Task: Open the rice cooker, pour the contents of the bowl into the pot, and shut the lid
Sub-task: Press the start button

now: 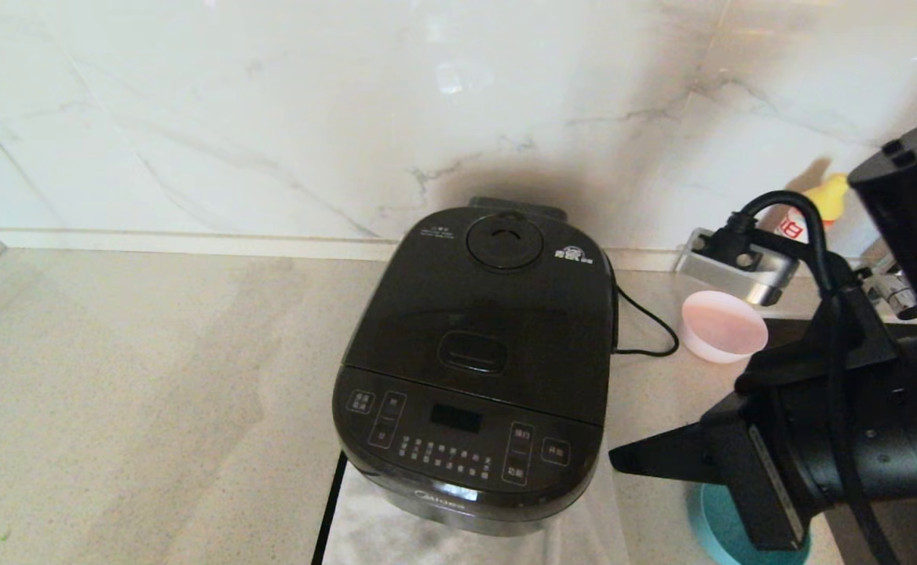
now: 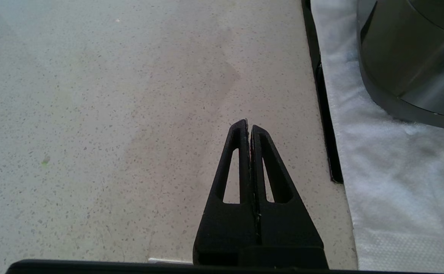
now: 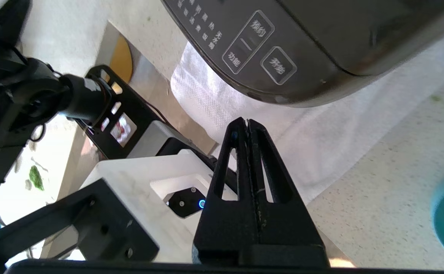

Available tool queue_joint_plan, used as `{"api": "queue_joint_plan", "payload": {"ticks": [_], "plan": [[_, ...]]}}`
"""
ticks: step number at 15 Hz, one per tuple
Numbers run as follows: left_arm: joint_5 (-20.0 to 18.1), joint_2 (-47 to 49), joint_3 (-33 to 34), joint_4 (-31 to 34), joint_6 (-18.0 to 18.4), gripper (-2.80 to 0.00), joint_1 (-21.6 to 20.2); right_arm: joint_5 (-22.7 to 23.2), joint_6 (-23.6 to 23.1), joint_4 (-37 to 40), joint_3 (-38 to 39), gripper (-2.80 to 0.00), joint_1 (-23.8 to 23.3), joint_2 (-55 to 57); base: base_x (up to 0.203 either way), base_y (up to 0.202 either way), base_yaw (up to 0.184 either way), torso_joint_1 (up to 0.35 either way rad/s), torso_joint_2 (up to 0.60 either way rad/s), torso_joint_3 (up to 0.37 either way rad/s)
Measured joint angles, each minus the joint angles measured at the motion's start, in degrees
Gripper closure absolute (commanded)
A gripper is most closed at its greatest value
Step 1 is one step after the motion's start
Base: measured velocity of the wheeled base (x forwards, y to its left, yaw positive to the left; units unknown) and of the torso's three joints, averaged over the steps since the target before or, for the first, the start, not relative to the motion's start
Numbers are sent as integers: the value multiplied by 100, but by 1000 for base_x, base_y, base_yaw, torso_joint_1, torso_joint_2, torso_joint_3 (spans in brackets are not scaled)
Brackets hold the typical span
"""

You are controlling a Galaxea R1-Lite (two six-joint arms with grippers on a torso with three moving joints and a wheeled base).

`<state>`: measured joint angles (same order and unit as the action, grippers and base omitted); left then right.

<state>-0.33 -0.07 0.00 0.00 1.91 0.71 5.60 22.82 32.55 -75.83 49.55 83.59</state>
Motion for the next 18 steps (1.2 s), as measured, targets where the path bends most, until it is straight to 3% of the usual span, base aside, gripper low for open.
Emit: {"api": "queue_joint_plan", "payload": {"ticks": [7, 18], "plan": [[0, 0, 0, 0, 2, 0, 0, -1, 30, -66, -46, 0, 215, 384, 0, 0, 0, 0, 0, 0], [-2, 0, 0, 0, 2, 0, 0, -4, 35, -259, -52, 0, 84, 533, 0, 0, 0, 0, 0, 0]]}}
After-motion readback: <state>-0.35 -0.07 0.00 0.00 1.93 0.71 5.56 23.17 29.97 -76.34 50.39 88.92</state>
